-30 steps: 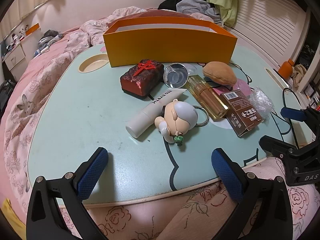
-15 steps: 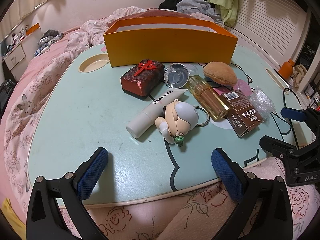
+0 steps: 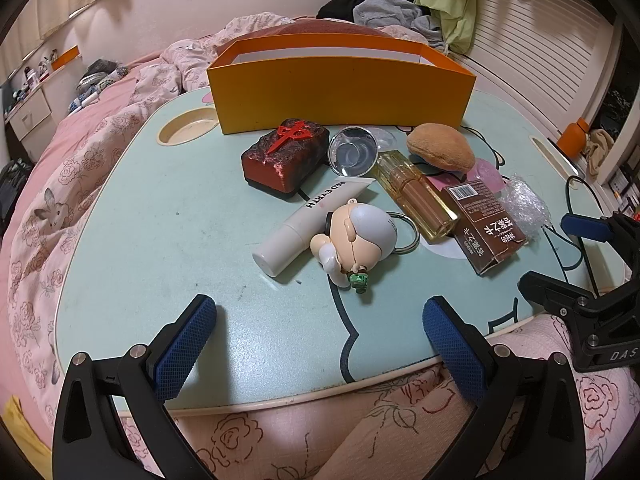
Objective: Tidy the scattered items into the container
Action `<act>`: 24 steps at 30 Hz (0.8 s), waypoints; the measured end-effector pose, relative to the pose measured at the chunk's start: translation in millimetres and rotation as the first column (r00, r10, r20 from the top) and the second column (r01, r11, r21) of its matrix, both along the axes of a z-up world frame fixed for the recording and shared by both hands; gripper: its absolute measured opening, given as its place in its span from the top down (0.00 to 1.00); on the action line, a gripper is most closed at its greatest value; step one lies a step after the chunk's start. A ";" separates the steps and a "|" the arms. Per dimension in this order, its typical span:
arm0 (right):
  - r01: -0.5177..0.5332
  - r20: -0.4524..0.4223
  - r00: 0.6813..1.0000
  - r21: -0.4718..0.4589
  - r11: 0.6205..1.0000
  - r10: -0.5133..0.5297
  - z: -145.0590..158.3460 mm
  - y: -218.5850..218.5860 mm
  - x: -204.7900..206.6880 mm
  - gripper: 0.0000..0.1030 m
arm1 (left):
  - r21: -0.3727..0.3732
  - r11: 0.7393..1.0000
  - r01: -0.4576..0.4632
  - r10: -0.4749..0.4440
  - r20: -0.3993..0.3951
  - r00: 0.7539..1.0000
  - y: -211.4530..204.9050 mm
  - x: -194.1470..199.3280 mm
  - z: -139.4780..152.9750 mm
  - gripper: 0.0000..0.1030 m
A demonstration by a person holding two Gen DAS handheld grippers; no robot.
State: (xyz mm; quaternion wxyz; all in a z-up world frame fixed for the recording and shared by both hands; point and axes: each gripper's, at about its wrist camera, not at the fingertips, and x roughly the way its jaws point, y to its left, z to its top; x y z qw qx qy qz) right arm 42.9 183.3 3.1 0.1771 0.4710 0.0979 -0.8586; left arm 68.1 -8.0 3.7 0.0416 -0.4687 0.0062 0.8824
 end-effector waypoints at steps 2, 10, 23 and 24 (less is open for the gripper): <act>0.001 0.002 1.000 0.001 1.000 -0.001 -0.5 -0.1 -0.2 0.00 | -0.001 1.000 0.000 0.000 0.000 1.000 -0.1 0.1 0.0 0.00; 0.001 -0.001 1.000 0.001 1.000 -0.001 -0.6 0.1 -0.1 0.00 | -0.001 1.000 0.000 0.000 0.000 1.000 0.0 0.5 0.0 0.00; 0.006 -0.040 0.999 -0.064 0.998 -0.009 4.0 9.7 4.1 0.17 | 0.166 0.986 0.007 0.007 -0.084 0.996 -22.9 2.6 17.9 0.23; 0.007 -0.046 0.999 -0.084 0.996 -0.010 6.0 12.4 4.8 0.24 | 0.172 0.985 0.015 0.001 -0.096 0.995 -22.7 3.0 20.0 0.34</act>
